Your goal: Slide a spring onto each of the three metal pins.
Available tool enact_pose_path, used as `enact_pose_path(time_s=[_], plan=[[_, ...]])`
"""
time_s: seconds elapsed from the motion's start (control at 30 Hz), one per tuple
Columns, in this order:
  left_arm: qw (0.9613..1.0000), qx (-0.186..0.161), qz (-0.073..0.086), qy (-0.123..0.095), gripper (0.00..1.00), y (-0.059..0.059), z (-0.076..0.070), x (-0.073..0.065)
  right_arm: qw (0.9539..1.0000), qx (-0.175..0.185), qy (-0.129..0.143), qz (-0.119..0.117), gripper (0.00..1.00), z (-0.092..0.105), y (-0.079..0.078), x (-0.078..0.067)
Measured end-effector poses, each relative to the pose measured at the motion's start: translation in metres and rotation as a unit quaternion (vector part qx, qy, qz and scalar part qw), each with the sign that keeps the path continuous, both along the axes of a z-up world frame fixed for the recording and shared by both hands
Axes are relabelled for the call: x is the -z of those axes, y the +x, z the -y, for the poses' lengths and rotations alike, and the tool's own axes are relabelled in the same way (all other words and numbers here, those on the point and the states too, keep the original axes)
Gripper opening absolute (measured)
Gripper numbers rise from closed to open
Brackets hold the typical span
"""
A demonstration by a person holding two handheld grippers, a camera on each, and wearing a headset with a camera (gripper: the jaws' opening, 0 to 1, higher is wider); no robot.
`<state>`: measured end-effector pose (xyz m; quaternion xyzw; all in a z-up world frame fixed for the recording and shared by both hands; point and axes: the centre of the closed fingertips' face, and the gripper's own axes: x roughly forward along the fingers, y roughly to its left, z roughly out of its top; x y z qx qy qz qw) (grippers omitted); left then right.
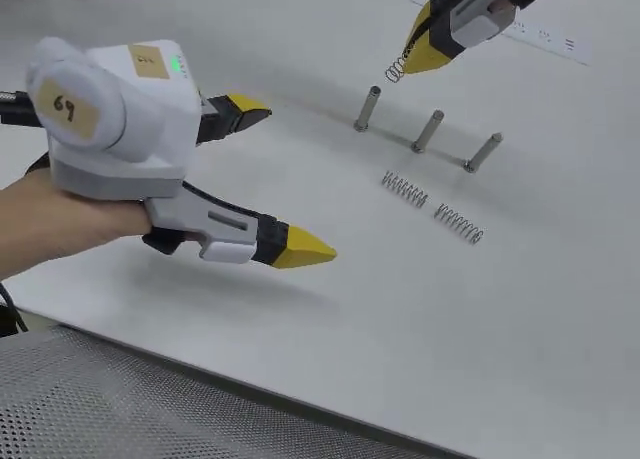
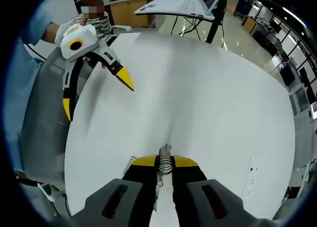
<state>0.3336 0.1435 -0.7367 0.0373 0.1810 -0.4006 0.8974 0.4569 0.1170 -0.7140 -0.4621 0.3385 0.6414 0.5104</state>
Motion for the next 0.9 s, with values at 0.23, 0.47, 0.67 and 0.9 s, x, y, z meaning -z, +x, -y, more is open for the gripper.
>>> enact_pose_path(time_s=[0.23,0.47,0.67,0.9], plan=[[1.0000,-0.005,0.001,-0.002,0.92,0.002,-0.002,-0.001,0.9997,-0.014,-0.020,0.001,0.08,-0.001,0.001,0.008],[1.0000,-0.006,-0.003,-0.002,0.93,0.001,-0.005,0.002,0.9991,-0.024,-0.035,0.003,0.08,-0.003,0.001,0.015],[0.9999,-0.009,-0.004,-0.003,0.92,0.001,-0.006,0.003,0.9988,-0.028,-0.040,0.001,0.08,-0.005,0.000,0.017],[0.9999,-0.007,-0.008,-0.003,0.91,0.000,-0.004,0.005,0.9982,-0.037,-0.048,0.005,0.08,-0.005,0.001,0.022]])
